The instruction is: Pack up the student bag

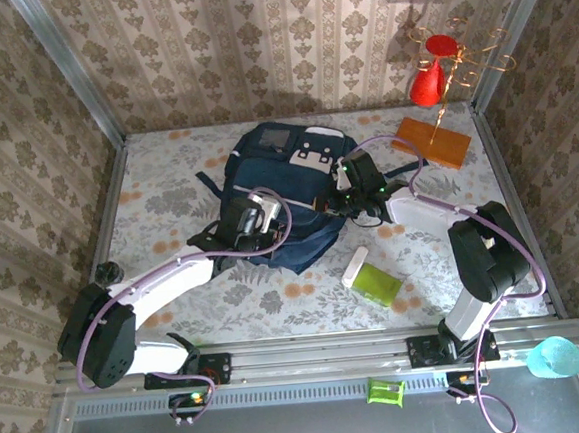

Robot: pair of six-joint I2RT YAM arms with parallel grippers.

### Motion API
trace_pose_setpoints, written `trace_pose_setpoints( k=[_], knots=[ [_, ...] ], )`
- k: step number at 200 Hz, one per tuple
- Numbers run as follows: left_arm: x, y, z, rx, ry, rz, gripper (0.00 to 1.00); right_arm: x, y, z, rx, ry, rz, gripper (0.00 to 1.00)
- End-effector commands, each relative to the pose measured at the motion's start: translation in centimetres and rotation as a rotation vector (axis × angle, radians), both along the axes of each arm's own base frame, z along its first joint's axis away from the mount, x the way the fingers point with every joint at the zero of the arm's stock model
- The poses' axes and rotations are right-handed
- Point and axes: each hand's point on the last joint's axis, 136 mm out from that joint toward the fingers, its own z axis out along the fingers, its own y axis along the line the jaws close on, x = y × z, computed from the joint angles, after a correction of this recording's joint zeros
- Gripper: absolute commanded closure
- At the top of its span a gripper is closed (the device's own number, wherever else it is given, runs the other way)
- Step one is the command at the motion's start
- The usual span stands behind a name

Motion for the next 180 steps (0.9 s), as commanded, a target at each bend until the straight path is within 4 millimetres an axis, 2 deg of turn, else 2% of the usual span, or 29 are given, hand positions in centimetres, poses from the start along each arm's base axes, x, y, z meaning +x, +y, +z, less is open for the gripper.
trace_pose_setpoints(
  k=[1,40,83,108,126,137,154,180],
  knots=[
    [-0.5,4.0,-1.8,0.197,0.003,0.06,1.0,1.3,-2.4,2.2,-0.05,-0.103,-0.037,1.0],
    [0.2,5.7,-1.1,0.263,-0.041,0.11,1.0,1.3,-4.8,3.6,-0.074,-0.119,0.006,1.0],
    [1.0,7.8,-0.6,0.362,-0.069,0.164,1.0,1.9,-7.1,3.4,-0.157,-0.083,0.083,1.0],
    [0.8,7.1,-0.4,0.32,-0.052,0.138,1.0,3.0,-7.4,2.5,-0.233,-0.052,0.13,1.0],
    [0.0,5.0,-0.3,0.211,-0.011,0.064,1.0,4.1,-8.0,2.3,-0.279,-0.053,0.102,1.0],
    [-0.7,3.3,0.0,0.125,0.013,0.018,1.0,4.6,-8.1,2.5,-0.274,-0.057,0.077,0.87],
    [-1.2,1.6,0.5,0.036,0.032,-0.015,1.0,4.6,-7.6,3.2,-0.214,-0.078,0.041,0.73],
    [-1.2,1.0,0.7,0.031,0.031,-0.014,1.0,3.3,-7.4,4.0,-0.147,-0.101,-0.022,0.53]
  ],
)
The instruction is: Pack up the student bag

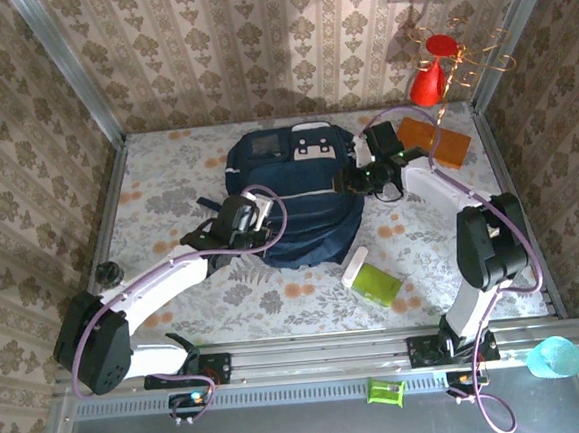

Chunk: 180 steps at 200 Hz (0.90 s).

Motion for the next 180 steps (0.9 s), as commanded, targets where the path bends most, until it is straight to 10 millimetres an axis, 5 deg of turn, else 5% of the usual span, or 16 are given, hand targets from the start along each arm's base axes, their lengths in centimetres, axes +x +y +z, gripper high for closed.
trace_pose_setpoints(
  k=[1,52,102,115,144,159,180],
  knots=[
    [-1.6,-0.9,-0.2,-0.043,0.066,-0.038,1.0,0.1,-0.7,2.2,0.042,-0.082,-0.09,0.53],
    [-1.8,-1.3,-0.1,-0.051,0.063,-0.048,1.0,-2.8,1.4,0.4,0.138,-0.042,-0.127,0.42],
    [-2.1,-1.0,-0.4,-0.033,0.06,-0.046,1.0,-2.1,3.0,-0.9,0.199,-0.025,-0.16,0.43],
    [-2.0,-0.6,-0.5,-0.014,0.051,-0.039,1.0,-2.0,2.9,-0.9,0.209,-0.032,-0.174,0.51],
    [-1.5,1.5,-1.1,0.091,0.026,0.003,1.0,-1.8,1.4,-0.4,0.168,-0.067,-0.198,0.9],
    [-1.0,2.6,-1.3,0.142,0.008,0.026,1.0,-1.7,0.5,0.0,0.159,-0.08,-0.196,1.0],
    [0.0,4.0,-1.4,0.181,-0.005,0.069,1.0,-1.7,-0.2,0.9,0.138,-0.098,-0.167,1.0]
  ],
)
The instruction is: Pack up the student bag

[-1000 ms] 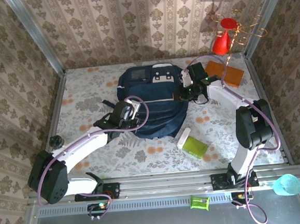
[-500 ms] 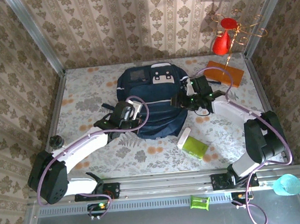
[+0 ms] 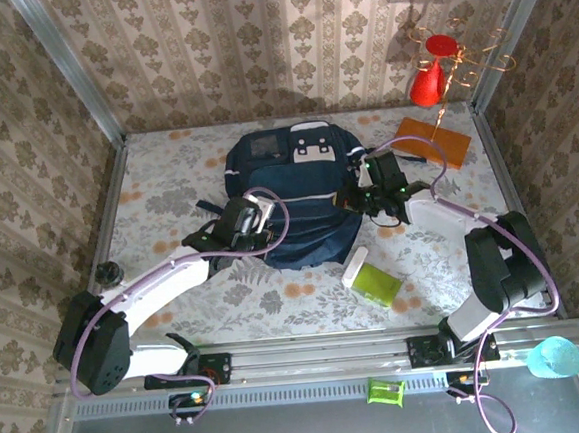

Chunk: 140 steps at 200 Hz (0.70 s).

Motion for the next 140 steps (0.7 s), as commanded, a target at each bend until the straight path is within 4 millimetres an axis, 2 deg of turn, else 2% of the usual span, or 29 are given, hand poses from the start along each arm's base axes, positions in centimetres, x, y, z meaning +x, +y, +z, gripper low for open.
trace_pose_setpoints(
  k=[1,52,86,140],
  knots=[
    [0.1,3.5,-1.1,0.134,0.008,0.058,1.0,1.1,-1.5,2.3,-0.032,-0.087,0.002,1.0],
    [2.4,5.2,-1.0,0.193,-0.005,0.11,1.0,1.8,-2.1,3.1,-0.005,-0.075,0.094,1.0],
    [3.9,7.5,-0.9,0.23,-0.012,0.178,1.0,2.5,-3.0,3.3,-0.011,-0.072,0.122,1.0],
    [7.6,6.7,-0.4,0.118,-0.057,0.174,1.0,3.3,-3.1,2.8,-0.051,-0.053,0.185,1.0]
  ],
)
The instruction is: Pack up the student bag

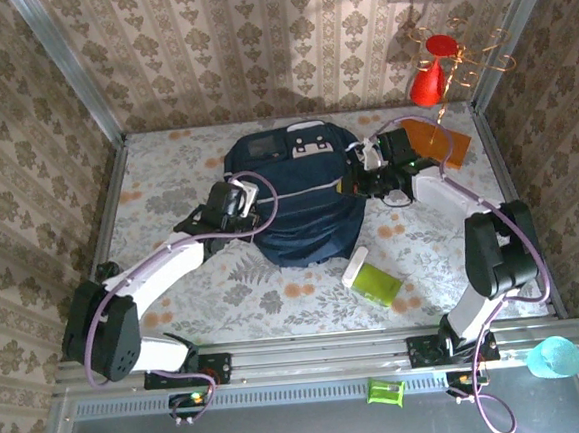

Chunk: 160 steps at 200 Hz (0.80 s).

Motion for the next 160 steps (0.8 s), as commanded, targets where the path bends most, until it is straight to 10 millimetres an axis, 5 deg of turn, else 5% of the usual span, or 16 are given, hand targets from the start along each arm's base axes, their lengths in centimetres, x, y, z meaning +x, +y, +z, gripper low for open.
trace_pose_setpoints(
  k=[1,78,119,160],
  knots=[
    [2.1,2.8,-0.6,0.056,-0.005,0.083,1.0,1.3,-1.9,0.4,-0.063,-0.043,0.001,1.0],
    [6.8,2.8,0.6,-0.04,-0.054,0.086,1.0,1.1,-2.0,-0.1,-0.102,-0.033,0.042,1.0],
    [7.3,2.5,0.9,-0.057,-0.06,0.076,1.0,1.3,-1.7,0.8,-0.07,-0.055,0.033,1.0],
    [5.2,3.0,3.5,-0.099,-0.159,0.059,0.56,1.5,0.2,4.6,0.103,-0.115,0.023,0.92]
  ],
)
